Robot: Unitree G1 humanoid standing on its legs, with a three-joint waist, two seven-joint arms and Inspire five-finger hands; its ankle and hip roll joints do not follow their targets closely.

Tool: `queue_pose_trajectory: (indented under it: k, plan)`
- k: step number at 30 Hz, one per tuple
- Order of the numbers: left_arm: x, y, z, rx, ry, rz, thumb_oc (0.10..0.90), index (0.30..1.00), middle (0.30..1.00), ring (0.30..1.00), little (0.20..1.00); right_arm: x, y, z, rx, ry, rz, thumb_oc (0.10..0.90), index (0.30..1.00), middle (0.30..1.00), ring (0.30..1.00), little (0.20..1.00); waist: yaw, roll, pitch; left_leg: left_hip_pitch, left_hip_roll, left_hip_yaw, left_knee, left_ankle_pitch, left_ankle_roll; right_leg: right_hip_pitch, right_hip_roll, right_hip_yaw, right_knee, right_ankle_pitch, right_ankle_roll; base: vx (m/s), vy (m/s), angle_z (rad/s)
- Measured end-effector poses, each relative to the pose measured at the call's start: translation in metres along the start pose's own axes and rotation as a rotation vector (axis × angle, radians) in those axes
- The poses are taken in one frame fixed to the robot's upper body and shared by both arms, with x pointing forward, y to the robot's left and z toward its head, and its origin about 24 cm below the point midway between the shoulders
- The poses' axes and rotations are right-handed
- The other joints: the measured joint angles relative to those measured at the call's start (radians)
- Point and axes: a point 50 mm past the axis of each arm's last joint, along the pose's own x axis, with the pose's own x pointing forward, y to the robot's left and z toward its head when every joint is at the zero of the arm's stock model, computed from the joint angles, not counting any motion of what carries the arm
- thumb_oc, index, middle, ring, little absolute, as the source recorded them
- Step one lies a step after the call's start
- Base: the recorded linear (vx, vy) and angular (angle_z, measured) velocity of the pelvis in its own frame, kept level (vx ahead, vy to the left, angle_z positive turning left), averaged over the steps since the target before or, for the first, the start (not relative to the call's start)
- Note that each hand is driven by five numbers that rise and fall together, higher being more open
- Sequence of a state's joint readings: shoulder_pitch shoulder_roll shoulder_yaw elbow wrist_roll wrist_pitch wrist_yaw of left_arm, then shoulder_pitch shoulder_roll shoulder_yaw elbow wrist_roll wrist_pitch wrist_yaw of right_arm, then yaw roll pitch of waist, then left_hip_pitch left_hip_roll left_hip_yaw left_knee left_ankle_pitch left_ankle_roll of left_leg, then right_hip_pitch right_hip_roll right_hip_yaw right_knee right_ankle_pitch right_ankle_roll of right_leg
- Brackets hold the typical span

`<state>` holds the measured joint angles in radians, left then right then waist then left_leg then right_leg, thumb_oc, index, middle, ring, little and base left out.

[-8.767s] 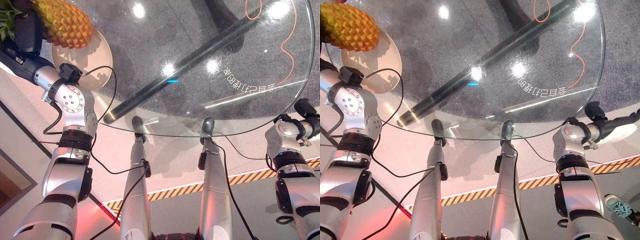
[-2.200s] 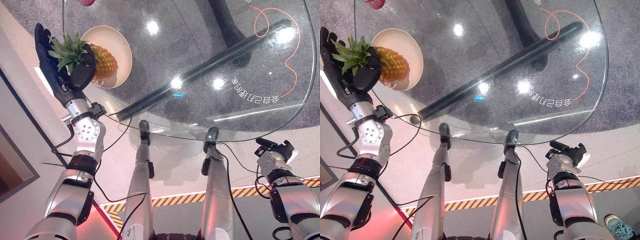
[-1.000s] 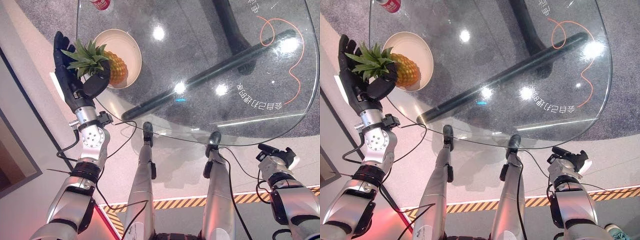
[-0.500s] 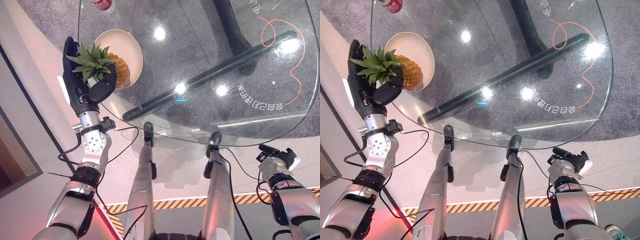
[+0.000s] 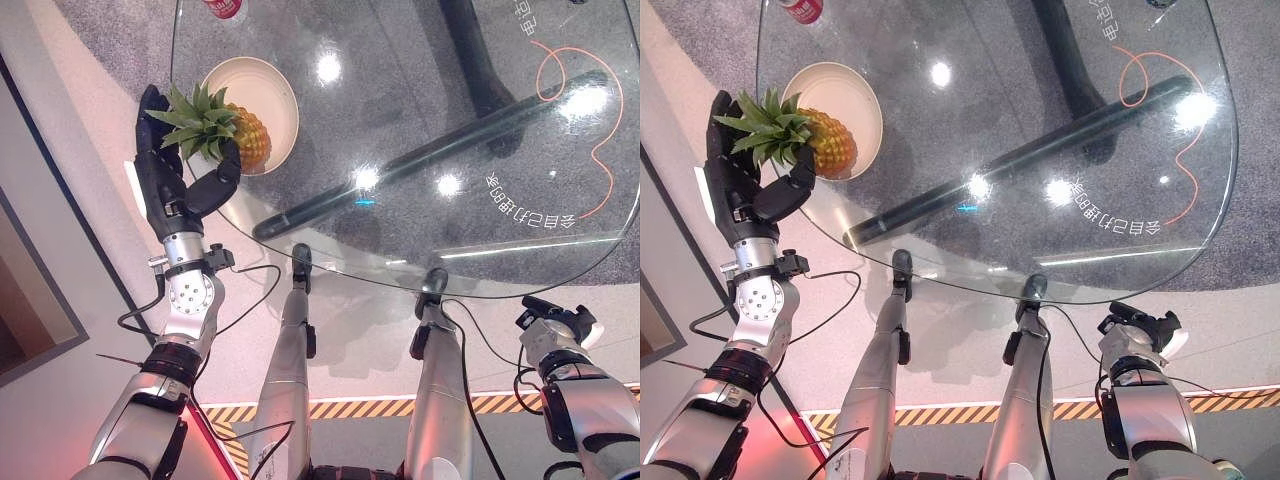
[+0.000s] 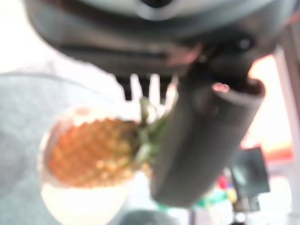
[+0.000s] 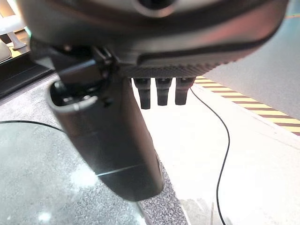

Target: Pick up the fruit to the plate

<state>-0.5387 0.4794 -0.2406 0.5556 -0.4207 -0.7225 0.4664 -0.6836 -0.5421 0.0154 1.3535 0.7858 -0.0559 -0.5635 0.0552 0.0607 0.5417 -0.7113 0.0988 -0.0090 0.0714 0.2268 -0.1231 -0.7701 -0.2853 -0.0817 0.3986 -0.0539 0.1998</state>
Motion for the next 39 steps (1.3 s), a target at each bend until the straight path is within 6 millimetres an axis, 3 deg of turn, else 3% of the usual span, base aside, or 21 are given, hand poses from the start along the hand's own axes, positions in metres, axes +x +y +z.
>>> queue_pose_trajectory:
  k: [15, 25, 33, 36, 39]
  plan:
    - [-0.01, 0.003, -0.007, 0.027, 0.06, -0.009, 0.8, 0.9, 0.9, 0.9, 0.9, 0.002, -0.004, -0.005, -0.003, 0.011, -0.01, 0.8, 0.9, 0.9, 0.9, 0.9, 0.004, 0.01, 0.0, 0.031, -0.004, 0.0, -0.002, -0.002, 0.003, 0.034, -0.004, -0.002, -0.004, -0.002, 0.003, 0.0, 0.0, 0.0]
    - [-0.037, 0.021, -0.024, 0.187, 0.14, -0.032, 0.8, 0.9, 0.9, 0.9, 0.9, 0.008, -0.027, -0.028, -0.043, 0.05, -0.039, 0.8, 0.9, 0.9, 0.9, 0.9, 0.012, 0.027, -0.002, 0.211, -0.003, 0.006, -0.047, -0.011, 0.014, 0.237, -0.004, -0.024, -0.093, 0.011, 0.012, 0.0, 0.011, 0.01]
    - [-0.067, 0.047, -0.048, 0.33, 0.305, -0.028, 0.8, 0.9, 0.9, 0.9, 0.9, 0.009, -0.06, -0.074, -0.168, 0.121, -0.045, 0.8, 0.9, 0.9, 0.9, 0.9, 0.017, 0.033, -0.01, 0.428, -0.003, 0.028, -0.129, -0.023, 0.027, 0.54, 0.0, -0.057, -0.351, 0.103, 0.038, 0.1, 0.037, -0.03]
    - [-0.095, 0.071, -0.067, 0.403, 0.464, -0.002, 0.8, 0.9, 0.9, 0.9, 0.9, 0.004, -0.075, -0.105, -0.255, 0.172, -0.002, 0.8, 0.9, 0.9, 0.9, 0.9, 0.007, 0.029, -0.082, 0.457, -0.003, 0.032, -0.157, -0.028, 0.023, 0.608, 0.005, -0.078, -0.451, 0.138, 0.035, 0.11, 0.04, 0.03]
    - [-0.139, 0.097, -0.089, 0.376, 0.717, 0.096, 0.8, 0.9, 0.9, 0.9, 0.9, -0.003, -0.081, -0.129, -0.328, 0.218, 0.061, 0.8, 0.9, 0.9, 0.9, 0.9, -0.004, 0.017, -0.129, 0.515, -0.001, 0.043, -0.157, -0.044, 0.014, 0.681, 0.008, -0.085, -0.484, 0.14, 0.036, 0.14, 0.026, -0.03]
